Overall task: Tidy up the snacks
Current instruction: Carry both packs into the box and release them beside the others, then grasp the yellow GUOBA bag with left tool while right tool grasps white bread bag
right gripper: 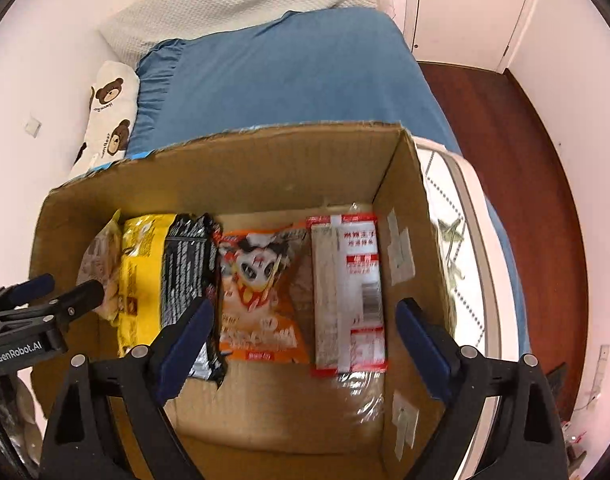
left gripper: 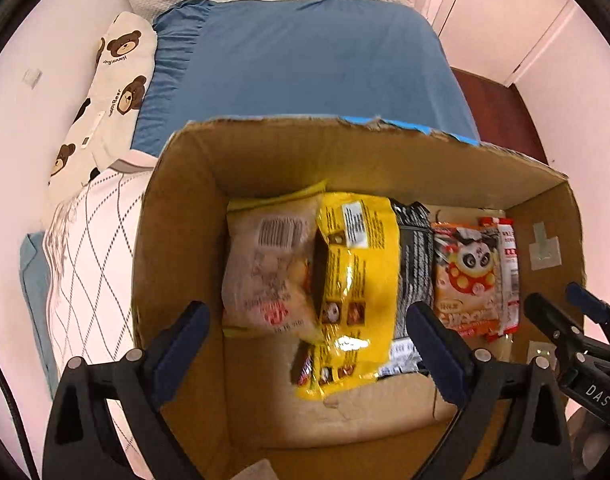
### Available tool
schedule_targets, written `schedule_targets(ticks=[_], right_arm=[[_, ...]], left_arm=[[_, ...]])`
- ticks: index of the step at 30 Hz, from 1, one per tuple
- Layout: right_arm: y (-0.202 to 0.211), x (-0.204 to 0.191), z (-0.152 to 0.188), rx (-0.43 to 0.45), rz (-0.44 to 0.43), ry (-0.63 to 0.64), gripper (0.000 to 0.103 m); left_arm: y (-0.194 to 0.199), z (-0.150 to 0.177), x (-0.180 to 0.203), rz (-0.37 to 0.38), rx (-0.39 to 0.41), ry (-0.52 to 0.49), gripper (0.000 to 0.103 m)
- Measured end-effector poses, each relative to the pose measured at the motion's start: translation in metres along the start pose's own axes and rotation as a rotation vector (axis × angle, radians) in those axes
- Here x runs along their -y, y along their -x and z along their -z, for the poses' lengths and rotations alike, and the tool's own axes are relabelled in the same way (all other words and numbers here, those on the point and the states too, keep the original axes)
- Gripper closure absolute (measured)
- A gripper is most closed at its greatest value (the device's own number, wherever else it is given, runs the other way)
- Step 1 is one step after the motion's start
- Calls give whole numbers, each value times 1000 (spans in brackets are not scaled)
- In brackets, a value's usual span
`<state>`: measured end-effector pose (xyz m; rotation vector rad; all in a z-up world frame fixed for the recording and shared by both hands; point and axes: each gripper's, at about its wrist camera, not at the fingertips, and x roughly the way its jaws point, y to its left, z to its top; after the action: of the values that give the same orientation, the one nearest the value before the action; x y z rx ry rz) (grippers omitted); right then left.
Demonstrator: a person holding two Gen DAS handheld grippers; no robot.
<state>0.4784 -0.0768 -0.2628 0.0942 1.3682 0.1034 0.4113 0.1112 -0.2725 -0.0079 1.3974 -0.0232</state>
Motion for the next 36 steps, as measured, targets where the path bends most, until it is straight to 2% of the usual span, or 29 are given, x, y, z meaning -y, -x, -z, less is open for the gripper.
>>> schedule_targets(ticks=[8, 15, 24, 30, 36], right_arm=[[21, -3, 27, 22, 4, 23, 9], [58, -5, 53, 72, -5, 49, 9], [114, -15, 103, 215, 35, 111, 9], [155, -21, 139, 308, 30, 134, 9], [191, -26, 171, 377, 11, 145, 9]], left_arm=[[35, 24, 5, 10, 85, -1, 3], [76, 55, 8, 19, 188, -12, 3], [120, 117, 11, 19, 333, -30, 3], [153, 153, 15, 28, 422, -36, 3], [175, 184, 17, 42, 478, -33, 3]])
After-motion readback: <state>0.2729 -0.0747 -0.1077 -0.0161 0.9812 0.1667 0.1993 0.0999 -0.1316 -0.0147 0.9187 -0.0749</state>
